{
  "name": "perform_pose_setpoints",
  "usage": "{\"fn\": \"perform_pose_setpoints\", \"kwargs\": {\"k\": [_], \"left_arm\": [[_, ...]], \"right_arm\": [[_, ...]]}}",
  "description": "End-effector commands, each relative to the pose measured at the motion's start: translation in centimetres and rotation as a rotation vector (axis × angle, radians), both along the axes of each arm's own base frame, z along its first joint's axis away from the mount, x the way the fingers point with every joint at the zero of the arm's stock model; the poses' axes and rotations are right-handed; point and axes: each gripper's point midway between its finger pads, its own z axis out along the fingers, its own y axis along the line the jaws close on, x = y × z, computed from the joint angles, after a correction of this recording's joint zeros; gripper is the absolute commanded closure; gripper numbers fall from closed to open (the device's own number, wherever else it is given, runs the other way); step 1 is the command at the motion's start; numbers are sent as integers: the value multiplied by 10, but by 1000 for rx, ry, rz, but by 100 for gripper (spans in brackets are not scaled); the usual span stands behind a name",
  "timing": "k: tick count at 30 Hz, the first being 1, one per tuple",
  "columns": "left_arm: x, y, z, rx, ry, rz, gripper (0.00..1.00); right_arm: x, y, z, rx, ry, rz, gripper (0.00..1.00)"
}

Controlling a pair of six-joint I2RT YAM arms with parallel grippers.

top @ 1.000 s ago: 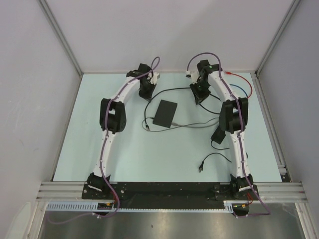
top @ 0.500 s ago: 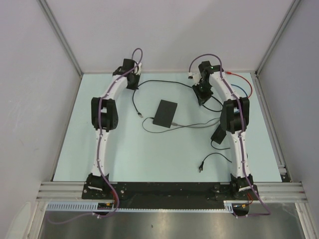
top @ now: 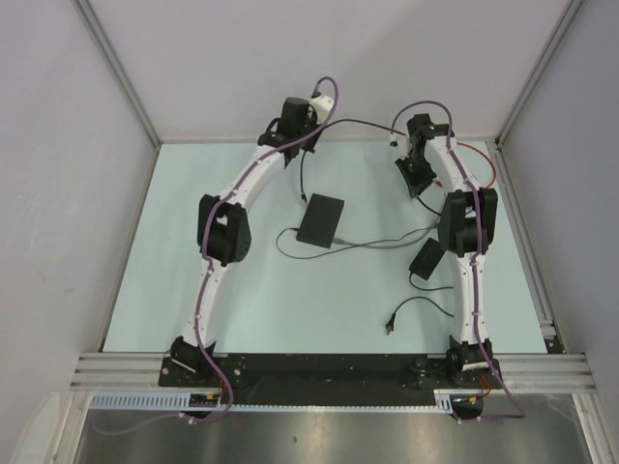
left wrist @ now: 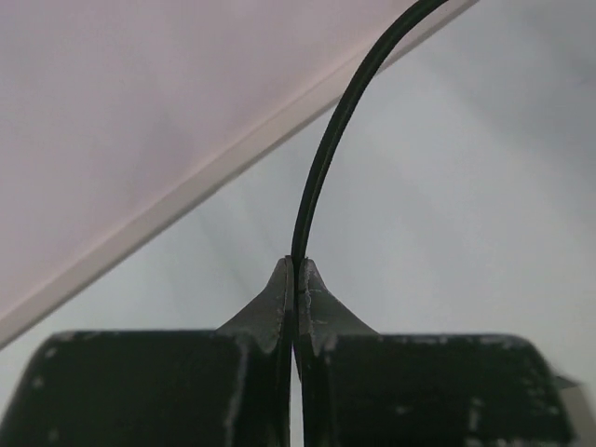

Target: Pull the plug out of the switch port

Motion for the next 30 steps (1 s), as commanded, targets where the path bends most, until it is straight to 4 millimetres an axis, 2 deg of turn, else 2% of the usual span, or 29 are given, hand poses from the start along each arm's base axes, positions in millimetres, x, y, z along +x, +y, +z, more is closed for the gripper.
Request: {"fn": "perform_pose_setpoints", "kwargs": {"k": [1, 2, 3, 6, 7, 8, 10, 11, 12, 13, 14, 15, 17, 19, 20, 21, 22, 23, 24, 25, 26, 27, 28, 29, 30], "left_arm": [[-4, -31, 126, -337, -155, -90, 100], [-13, -45, 127, -390, -121, -159, 100], [-20, -55, 130, -456, -85, -172, 100], [-43, -90, 123, -566, 24, -250, 100], [-51, -103, 117, -591, 60, -274, 100], [-56, -110, 103, -611, 110, -276, 100], [-67, -129, 96, -697, 175, -298, 100], [-71, -133, 80, -710, 215, -294, 100], [-73, -141, 79, -741, 218, -313, 98], [-78, -149, 74, -747, 227, -326, 96], [-77, -151, 63, -751, 236, -324, 94], [-74, -153, 60, -766, 227, -316, 92], [-72, -159, 55, -771, 209, -319, 92], [-70, -160, 54, -743, 177, -325, 92], [-69, -159, 55, -736, 179, -323, 89], [-67, -156, 61, -722, 162, -327, 79], [-68, -154, 65, -716, 164, -340, 69], [-69, -151, 77, -712, 155, -350, 59], [-72, -145, 78, -687, 179, -344, 43], [-70, -135, 87, -680, 172, -341, 39], [-70, -125, 84, -664, 183, -329, 36], [-69, -109, 82, -641, 199, -303, 31], [-73, -96, 99, -639, 179, -288, 29], [-77, -82, 82, -619, 225, -251, 27], [-79, -70, 77, -598, 237, -234, 26]], "right_arm": [[28, -30, 90, -105, -258, -72, 100], [26, -33, 92, -114, -258, -75, 100], [23, -36, 103, -117, -278, -82, 100], [14, -49, 109, -128, -273, -98, 100], [11, -58, 110, -136, -270, -113, 100], [9, -63, 109, -143, -261, -115, 100], [5, -75, 100, -143, -233, -127, 100], [2, -89, 95, -141, -212, -152, 100], [2, -92, 91, -136, -200, -159, 100], [1, -109, 81, -122, -179, -195, 100], [-1, -128, 74, -118, -161, -239, 100], [0, -136, 72, -114, -162, -256, 100], [1, -152, 55, -96, -132, -288, 100], [9, -161, 51, -88, -142, -303, 100], [12, -164, 41, -84, -131, -308, 100], [15, -166, 38, -75, -131, -306, 100], [22, -166, 43, -66, -156, -303, 100], [26, -162, 43, -54, -164, -296, 100], [30, -151, 45, -33, -175, -274, 86], [33, -145, 51, -26, -189, -260, 75], [36, -137, 62, -21, -217, -245, 67], [39, -117, 68, 10, -231, -206, 57], [40, -106, 75, 25, -242, -187, 54], [40, -95, 81, 44, -252, -167, 52], [39, -80, 92, 82, -266, -137, 49]]}}
